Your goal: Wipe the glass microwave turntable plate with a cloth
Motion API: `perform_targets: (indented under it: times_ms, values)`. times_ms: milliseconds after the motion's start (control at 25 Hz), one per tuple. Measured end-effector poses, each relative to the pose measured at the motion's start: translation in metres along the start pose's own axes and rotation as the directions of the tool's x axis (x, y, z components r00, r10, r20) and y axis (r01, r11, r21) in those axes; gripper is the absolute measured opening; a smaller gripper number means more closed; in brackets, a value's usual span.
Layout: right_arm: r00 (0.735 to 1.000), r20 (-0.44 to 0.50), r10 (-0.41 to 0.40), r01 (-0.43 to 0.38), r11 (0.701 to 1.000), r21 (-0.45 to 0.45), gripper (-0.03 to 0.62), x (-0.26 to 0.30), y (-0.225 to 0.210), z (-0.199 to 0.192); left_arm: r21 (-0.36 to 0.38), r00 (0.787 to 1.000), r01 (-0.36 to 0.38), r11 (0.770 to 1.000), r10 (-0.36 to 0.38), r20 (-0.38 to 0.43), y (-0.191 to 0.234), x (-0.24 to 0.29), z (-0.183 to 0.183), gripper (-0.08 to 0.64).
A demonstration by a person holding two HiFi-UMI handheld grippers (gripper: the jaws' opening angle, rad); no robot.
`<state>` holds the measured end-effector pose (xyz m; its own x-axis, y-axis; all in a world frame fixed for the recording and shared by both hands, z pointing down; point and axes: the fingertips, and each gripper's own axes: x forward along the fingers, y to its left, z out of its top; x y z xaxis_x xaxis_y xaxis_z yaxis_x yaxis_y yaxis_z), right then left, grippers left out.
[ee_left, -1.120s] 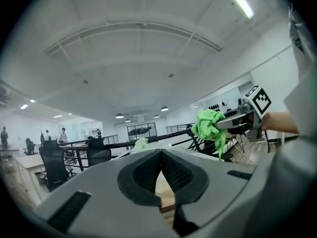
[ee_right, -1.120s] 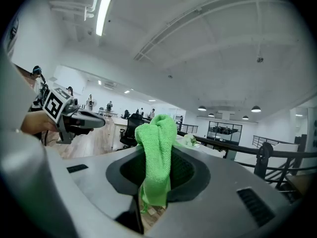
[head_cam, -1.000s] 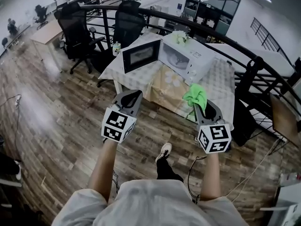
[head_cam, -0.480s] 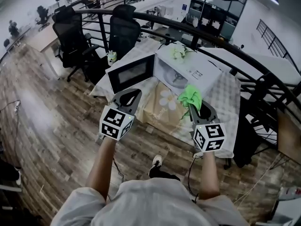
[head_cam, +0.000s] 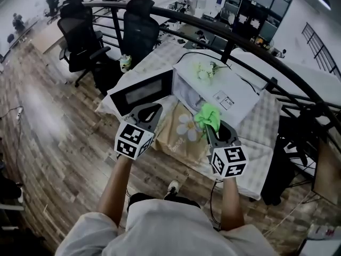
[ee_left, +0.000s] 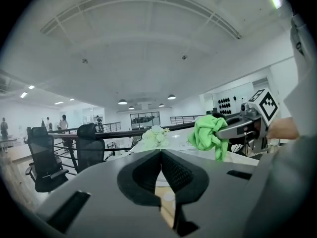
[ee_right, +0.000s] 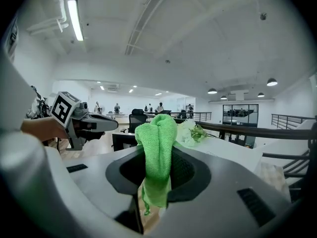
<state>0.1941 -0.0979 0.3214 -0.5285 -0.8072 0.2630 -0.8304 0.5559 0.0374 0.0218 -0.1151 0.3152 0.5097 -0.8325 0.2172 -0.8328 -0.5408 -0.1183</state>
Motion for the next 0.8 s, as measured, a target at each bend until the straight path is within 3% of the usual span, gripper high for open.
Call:
perform_targets:
  times_ms: [200, 400, 600, 800]
  values:
    - [0.999, -0.048, -0.011, 0.012, 0.999, 0.035, 0.106, 0.045, -0.005, -0.016, -0.015, 0.999, 0.023, 1.0, -0.024, -0.037, 0.025, 0.025, -0.021, 0.018]
    - [0.988, -0.117, -0.1, 0.101, 0.995, 0.001, 0.106, 0.101, -0.008, -0.041, -0.041, 0.995, 0.067, 0.997, -0.07, -0.071, 0.06, 0.05, -0.049, 0.018]
    - [0.957, -0.184, -0.226, 0.212, 0.973, -0.092, 0.106, 0.174, -0.022, -0.078, -0.075, 0.986, 0.146, 0.986, -0.151, -0.073, 0.088, 0.085, -0.09, 0.018]
    - [0.906, -0.269, -0.328, 0.281, 0.939, -0.199, 0.106, 0.239, -0.043, -0.124, -0.065, 0.974, 0.212, 0.975, -0.216, -0.064, 0.108, 0.124, -0.117, 0.018]
